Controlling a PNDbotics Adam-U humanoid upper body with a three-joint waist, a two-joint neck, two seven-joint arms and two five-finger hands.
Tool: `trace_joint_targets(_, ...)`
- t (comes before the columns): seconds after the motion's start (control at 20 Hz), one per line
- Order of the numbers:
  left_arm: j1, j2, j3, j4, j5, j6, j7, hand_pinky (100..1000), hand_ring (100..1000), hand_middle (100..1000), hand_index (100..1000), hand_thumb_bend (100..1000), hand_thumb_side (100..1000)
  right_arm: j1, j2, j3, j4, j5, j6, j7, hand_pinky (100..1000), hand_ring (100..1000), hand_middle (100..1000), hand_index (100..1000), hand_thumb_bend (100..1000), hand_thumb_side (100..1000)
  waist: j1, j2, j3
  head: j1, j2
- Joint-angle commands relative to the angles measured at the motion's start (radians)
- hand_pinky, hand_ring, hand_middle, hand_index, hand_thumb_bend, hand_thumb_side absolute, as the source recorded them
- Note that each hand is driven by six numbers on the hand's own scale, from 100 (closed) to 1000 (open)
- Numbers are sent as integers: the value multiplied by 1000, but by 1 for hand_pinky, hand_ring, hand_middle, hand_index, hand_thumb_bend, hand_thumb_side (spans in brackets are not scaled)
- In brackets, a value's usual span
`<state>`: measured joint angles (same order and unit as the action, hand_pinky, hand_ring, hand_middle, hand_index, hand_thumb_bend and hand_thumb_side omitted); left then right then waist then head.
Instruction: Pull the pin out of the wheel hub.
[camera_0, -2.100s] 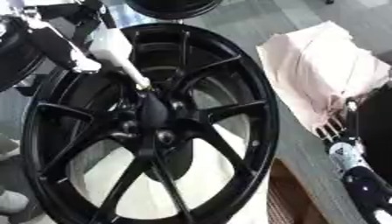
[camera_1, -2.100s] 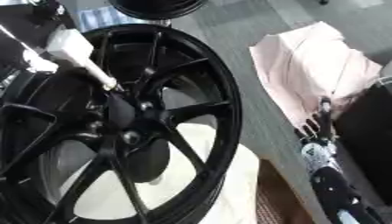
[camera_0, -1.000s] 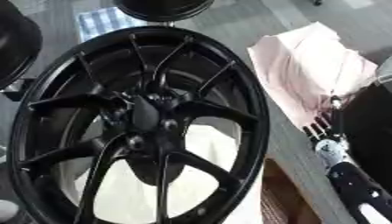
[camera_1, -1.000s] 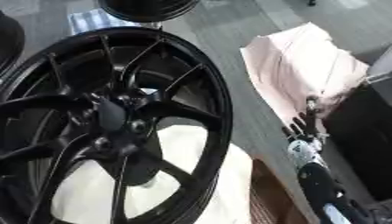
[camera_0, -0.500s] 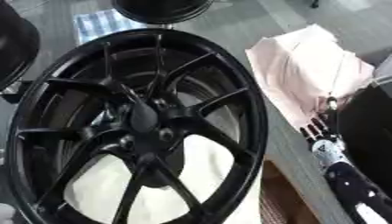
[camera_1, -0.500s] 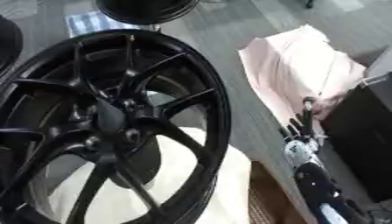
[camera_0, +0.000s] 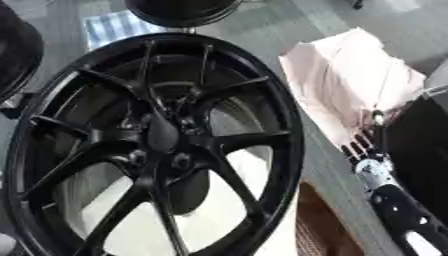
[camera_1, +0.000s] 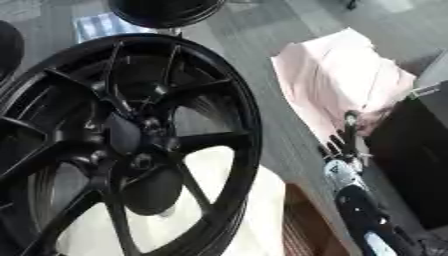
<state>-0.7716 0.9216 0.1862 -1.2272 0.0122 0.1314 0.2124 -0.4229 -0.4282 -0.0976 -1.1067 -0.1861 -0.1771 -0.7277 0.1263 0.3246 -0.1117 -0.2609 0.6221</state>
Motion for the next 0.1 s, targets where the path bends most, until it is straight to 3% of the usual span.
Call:
trace_joint_targets(0.05,-17,19,0,-41,26,-12,3,641,561,514,702,770,632,-13,-27,-2,-20,1,1,4,659,822,511,593,483,480,-8,-21,0,2,-8)
trace_joint_targets(0.1,-16,18,-1,-44,28,-11,2,663,565,560,725,794,651,-13,-27,-2,-20,1,1,5,659,822,511,593,485,478,-8,-20,-1,2,-9)
